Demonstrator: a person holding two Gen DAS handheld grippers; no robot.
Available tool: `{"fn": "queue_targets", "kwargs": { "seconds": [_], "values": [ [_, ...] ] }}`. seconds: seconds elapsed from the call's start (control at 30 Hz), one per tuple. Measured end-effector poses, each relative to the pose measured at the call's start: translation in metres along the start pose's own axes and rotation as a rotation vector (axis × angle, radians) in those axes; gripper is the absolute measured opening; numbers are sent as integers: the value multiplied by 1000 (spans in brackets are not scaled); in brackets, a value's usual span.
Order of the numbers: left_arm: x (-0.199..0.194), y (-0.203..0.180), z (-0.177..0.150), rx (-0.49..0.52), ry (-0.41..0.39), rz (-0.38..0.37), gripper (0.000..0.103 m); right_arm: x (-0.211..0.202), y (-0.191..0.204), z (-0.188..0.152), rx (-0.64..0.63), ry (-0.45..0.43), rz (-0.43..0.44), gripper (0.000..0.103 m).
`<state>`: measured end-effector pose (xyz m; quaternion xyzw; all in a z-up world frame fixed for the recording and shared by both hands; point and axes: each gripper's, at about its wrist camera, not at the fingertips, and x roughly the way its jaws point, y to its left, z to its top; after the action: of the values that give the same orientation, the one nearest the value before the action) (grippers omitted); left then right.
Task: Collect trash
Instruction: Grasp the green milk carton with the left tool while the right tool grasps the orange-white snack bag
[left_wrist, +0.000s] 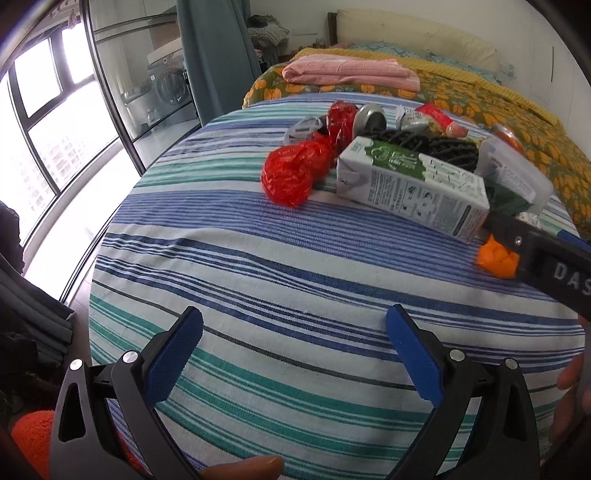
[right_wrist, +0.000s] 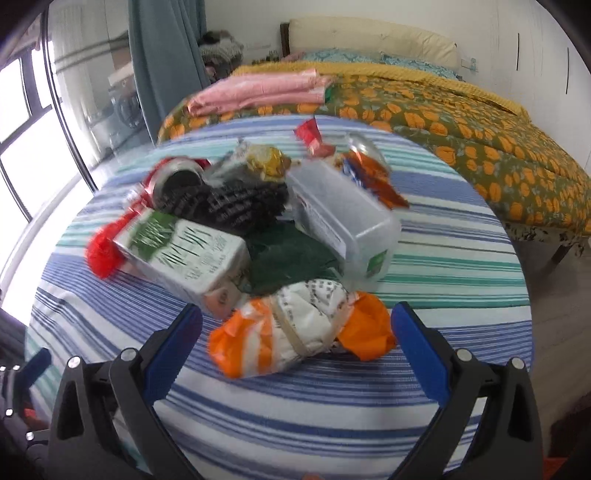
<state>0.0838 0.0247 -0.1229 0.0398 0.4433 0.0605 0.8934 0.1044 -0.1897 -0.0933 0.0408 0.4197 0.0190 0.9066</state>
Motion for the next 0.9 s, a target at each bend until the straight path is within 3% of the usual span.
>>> {"fn": "queue_targets", "kwargs": {
  "seconds": [0.13,0.3,0.47,0.67,0.73,0.8,0.9],
  "values": [
    [3,3,0,-2,13,-12,98,-6,-30,-10,6,5,-20,99],
    [9,14,1,-74,49,-72,99,-22,-66,-29,16,11,-34,98],
    [8,10,0,-94,48,-45,99,-12,-64,-38,12,48,40,99],
    [7,11,3,-120,86,-55,98,-9,-50,-42,-54,26,-9,99],
    [-3,8,13,-153,63,-154,98,-8,-49,-41,-58,25,-5,99],
    [-17,-6,35,-141,6,-164,98,-7,-49,-41,-58,23,-11,98],
    [-17,-34,74,-110,-1,-196,98,-7,-48,-42,-58,21,-11,98]
  ]
}}
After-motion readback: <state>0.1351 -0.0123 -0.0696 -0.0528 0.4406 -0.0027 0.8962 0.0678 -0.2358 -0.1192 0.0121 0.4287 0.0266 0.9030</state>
